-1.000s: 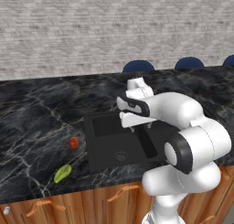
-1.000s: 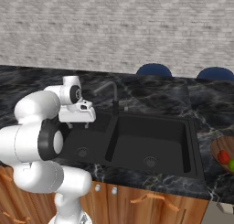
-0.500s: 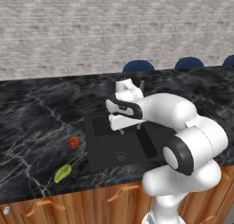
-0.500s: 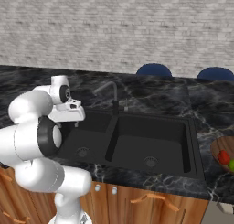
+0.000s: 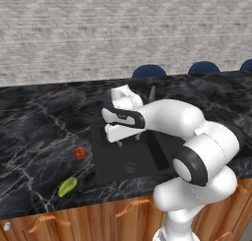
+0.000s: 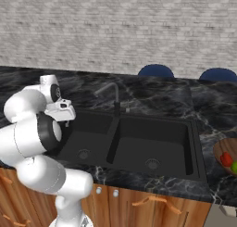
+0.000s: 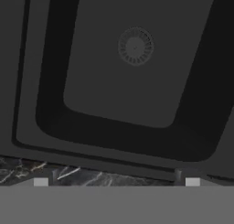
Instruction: There is a mixed pile of frozen fruits and vegetables on the counter. Locate all the frozen vegetables and place the items in a bowl on the counter. Take all the frozen fruits and defrost them in a running sink.
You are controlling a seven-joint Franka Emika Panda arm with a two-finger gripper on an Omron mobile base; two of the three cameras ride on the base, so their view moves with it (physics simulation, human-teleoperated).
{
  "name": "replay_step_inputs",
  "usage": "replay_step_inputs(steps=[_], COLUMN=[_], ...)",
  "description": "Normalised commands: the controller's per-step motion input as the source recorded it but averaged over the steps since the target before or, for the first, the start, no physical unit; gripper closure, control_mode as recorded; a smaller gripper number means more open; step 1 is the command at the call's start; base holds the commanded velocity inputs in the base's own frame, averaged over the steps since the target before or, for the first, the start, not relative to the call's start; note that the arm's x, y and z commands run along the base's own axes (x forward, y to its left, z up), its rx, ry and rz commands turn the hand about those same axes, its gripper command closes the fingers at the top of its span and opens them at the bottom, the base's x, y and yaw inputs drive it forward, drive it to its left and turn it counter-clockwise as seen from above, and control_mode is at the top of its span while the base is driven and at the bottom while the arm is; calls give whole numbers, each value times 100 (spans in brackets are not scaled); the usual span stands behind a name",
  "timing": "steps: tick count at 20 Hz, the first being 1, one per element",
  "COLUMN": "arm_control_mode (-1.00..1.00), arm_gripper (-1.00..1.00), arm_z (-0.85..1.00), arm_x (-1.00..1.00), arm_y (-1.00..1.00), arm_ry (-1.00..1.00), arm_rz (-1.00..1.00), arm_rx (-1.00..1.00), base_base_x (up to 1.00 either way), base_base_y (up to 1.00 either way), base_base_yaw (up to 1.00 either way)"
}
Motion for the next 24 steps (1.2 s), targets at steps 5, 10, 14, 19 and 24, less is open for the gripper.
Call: replay_step_inputs(steps=[5, 10, 14, 19, 24], arm_control_mode=[-100, -100, -100, -100, -100], arm_gripper=[-100, -100, -100, -100, -100], arm_z=[-1, -4, -13, -18, -12], arm_x=[9, 5, 2, 4, -2], arm_y=[42, 46, 50, 21, -2], arm_ry=[7, 6, -1, -12, -1], arm_rz=[9, 9, 9, 5, 5], arm_rx=[3, 1, -2, 5, 22], base_base_x=[0, 0, 0, 0, 0], base_base_y=[0, 0, 0, 0, 0], base_base_yaw=[0, 0, 0, 0, 0])
